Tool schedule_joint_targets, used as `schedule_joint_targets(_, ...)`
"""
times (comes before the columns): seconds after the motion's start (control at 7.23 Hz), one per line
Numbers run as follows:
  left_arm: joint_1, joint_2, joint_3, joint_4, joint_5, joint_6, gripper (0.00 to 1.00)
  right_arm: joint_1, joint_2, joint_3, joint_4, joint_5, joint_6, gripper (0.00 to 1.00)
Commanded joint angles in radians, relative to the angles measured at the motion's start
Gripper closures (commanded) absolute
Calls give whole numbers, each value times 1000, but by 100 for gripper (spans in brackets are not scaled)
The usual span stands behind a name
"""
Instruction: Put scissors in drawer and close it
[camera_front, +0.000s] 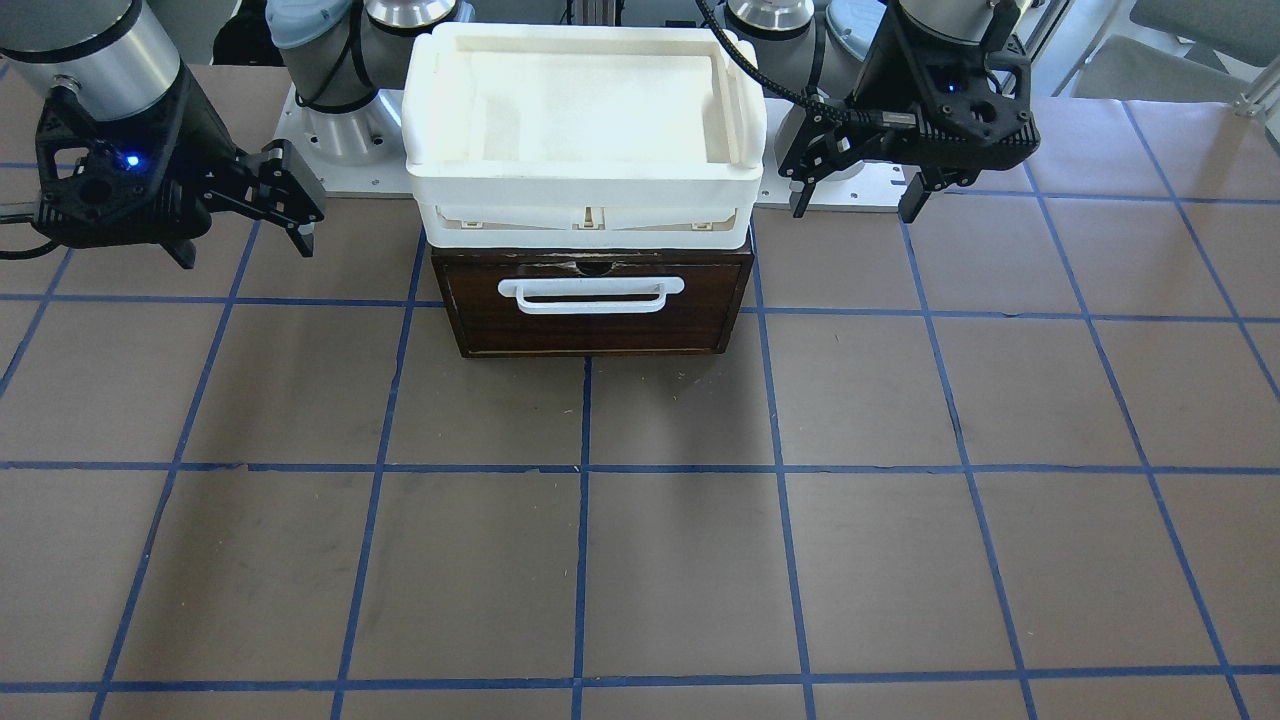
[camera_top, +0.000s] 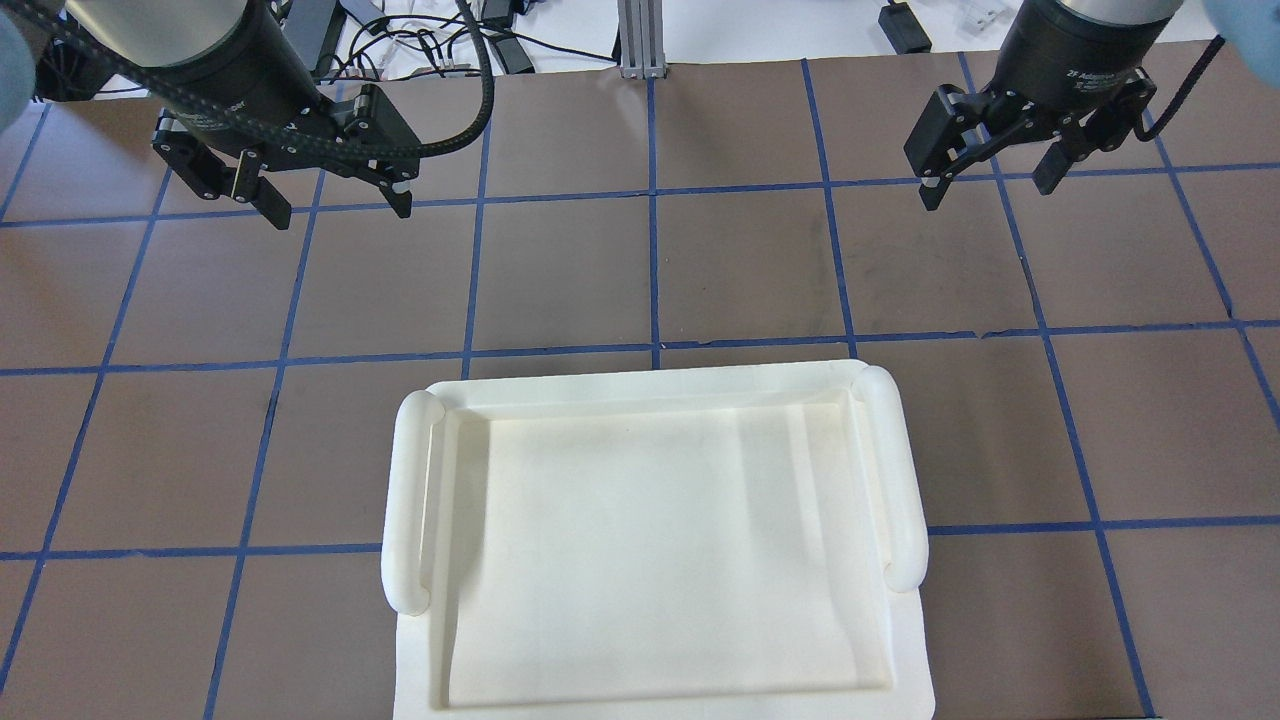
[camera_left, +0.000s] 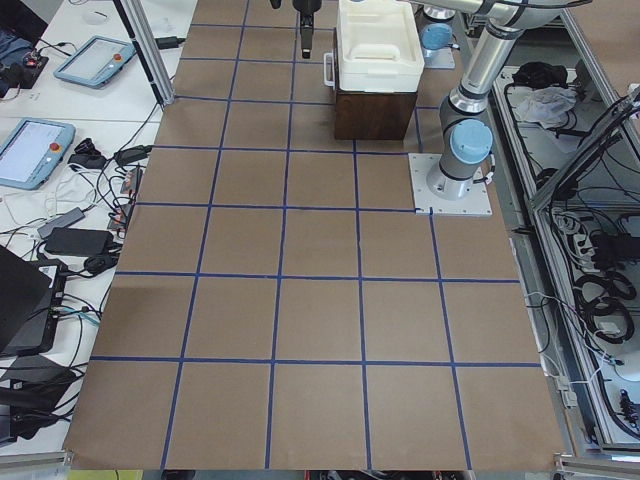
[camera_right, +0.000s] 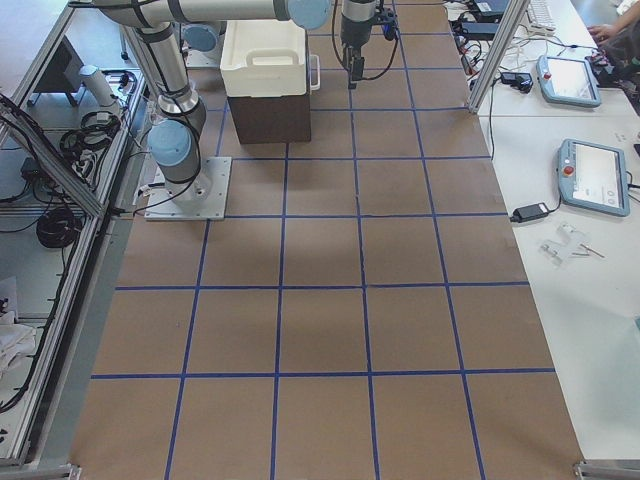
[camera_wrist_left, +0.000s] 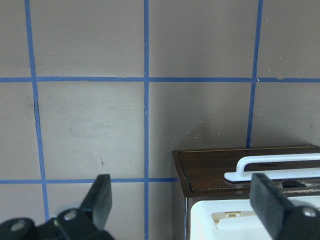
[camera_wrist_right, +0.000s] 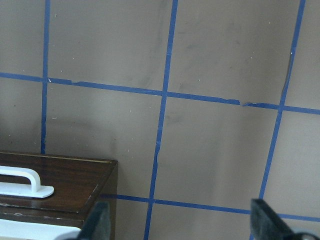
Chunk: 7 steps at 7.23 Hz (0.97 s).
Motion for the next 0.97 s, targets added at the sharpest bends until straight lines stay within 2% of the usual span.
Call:
schedule_joint_targets(0.0,0,1,0,-4,2,0,0,0,3,0,-3,-1,2,0)
schedule_joint_targets(0.83,0,-3,0,-4,2,0,0,0,4,0,-17,-2,-2,0)
